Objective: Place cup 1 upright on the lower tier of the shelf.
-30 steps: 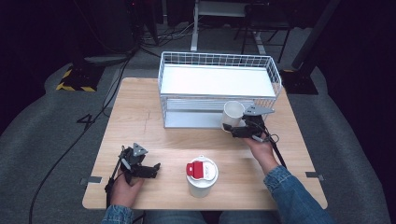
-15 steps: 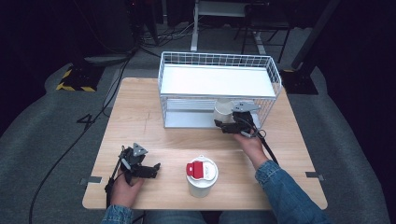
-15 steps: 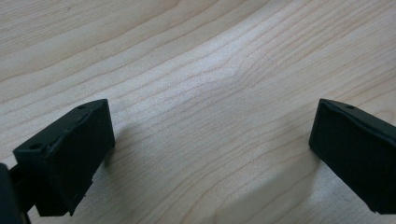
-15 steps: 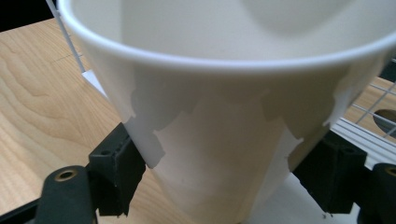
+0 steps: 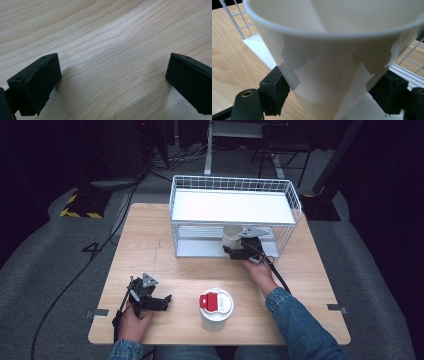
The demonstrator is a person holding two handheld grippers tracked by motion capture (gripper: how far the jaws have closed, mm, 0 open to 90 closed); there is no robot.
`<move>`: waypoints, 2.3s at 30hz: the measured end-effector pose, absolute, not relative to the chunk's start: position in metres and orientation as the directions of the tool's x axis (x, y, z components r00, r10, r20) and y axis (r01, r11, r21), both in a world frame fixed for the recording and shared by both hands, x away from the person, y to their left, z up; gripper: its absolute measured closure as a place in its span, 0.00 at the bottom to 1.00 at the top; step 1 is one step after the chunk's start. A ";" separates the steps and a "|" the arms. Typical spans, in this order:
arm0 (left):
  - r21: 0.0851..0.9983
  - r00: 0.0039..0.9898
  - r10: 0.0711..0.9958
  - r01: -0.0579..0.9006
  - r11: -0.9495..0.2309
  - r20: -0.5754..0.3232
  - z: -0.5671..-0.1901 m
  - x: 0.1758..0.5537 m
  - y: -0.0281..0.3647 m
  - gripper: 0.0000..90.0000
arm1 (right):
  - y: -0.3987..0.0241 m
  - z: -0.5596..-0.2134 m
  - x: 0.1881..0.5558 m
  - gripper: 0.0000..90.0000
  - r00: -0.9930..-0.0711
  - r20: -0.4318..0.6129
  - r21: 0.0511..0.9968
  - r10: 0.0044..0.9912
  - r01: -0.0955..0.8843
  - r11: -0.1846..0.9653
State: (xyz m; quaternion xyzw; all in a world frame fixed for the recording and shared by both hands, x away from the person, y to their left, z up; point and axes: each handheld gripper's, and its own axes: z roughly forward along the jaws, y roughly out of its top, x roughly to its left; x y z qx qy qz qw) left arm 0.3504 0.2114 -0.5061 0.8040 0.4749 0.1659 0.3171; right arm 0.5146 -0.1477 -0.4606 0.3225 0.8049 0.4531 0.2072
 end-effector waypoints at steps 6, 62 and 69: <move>0.667 0.494 0.869 0.659 -0.348 -0.035 -0.506 0.350 0.211 0.01 | -0.144 -0.466 0.523 0.26 -0.697 -0.033 0.865 0.716 0.338 0.370; 0.664 0.483 0.875 0.665 -0.342 -0.033 -0.506 0.354 0.211 0.01 | -0.165 -0.472 0.527 0.16 -0.641 0.028 0.854 0.767 0.414 0.314; 0.664 0.476 0.879 0.667 -0.338 -0.031 -0.506 0.355 0.210 0.00 | -0.183 -0.450 0.501 0.16 -0.660 0.031 0.877 0.751 0.378 0.296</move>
